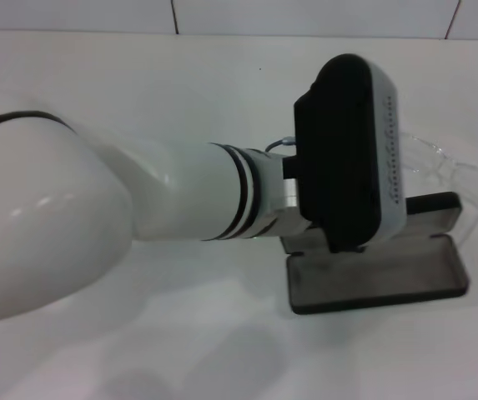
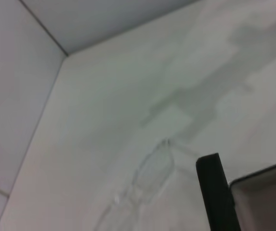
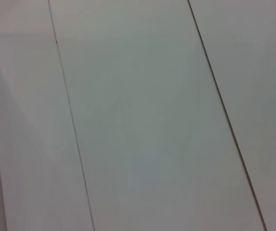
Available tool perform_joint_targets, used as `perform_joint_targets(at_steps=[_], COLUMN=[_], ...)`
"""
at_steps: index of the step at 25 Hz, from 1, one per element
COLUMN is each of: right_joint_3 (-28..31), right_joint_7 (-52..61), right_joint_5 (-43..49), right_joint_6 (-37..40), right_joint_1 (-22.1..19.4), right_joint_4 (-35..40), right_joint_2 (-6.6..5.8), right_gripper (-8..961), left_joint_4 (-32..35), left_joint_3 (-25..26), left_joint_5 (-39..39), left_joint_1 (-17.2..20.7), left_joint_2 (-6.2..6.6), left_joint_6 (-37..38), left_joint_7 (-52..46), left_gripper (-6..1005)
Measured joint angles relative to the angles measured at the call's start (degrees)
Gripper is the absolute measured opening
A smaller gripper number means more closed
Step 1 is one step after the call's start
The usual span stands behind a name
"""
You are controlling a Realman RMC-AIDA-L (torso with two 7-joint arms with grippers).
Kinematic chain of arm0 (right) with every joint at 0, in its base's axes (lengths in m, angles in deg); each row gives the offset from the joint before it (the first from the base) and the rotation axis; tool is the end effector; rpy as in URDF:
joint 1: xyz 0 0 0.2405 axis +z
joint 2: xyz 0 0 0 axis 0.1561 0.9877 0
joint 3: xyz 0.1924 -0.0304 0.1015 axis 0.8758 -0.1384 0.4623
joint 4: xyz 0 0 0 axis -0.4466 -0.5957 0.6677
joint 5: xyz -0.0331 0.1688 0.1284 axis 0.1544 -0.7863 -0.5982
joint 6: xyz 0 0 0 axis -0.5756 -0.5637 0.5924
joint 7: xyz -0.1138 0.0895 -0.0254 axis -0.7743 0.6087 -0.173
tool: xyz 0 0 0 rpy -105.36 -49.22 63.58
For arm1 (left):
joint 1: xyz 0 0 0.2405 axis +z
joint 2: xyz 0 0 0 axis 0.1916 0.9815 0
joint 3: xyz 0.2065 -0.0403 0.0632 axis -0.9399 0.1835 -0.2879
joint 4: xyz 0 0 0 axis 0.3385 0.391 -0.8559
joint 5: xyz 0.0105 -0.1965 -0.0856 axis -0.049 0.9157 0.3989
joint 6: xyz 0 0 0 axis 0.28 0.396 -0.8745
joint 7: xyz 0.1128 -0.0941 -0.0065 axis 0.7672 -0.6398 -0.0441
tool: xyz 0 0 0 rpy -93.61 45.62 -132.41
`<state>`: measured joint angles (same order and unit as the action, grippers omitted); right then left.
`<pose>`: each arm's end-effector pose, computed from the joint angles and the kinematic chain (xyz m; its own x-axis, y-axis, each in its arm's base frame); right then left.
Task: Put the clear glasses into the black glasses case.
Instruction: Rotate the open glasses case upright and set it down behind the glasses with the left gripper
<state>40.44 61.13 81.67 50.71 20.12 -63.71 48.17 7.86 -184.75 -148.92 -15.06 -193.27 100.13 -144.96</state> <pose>0.3249 0.2122 0.1533 0.4443 0.1434 -0.8843 -0.6895 -0.5754 -0.4398 -0.0336 0.2762 -0.0980 0.9506 -0.2879 -0.1163 -0.3105 -0.8791 -0.3616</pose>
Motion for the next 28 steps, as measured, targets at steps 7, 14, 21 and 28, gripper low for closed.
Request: perform_joint_targets(at_steps=[7, 14, 21, 28], right_joint_3=[0.2, 0.5, 0.5, 0.4], right_joint_7=[0.3, 0.3, 0.0, -0.1], right_joint_5=[-0.1, -0.1, -0.1, -0.1], right_joint_6=[0.5, 0.5, 0.2, 0.3], right_joint_1=[0.0, -0.5, -0.6, -0.8], right_joint_4=[-0.3, -0.5, -0.6, -0.6], right_joint_2=[-0.01, 0.27, 0.37, 0.45], right_gripper=[796, 796, 795, 795], left_joint_4=[-4.3, -7.6, -8.8, -9.2], left_joint_3=[-1.1, -3.7, -5.0, -5.0], left_joint_5=[-0.4, -0.4, -0.5, -0.5], left_joint_1=[0.4, -0.2, -0.8, -1.6], left_joint_2=[-0.09, -0.23, -0.22, -0.31], left_joint_6=[-3.7, -6.8, -9.5, -10.2], left_joint_7=[1.9, 2.5, 2.5, 2.6], left_gripper=[469, 470, 469, 469])
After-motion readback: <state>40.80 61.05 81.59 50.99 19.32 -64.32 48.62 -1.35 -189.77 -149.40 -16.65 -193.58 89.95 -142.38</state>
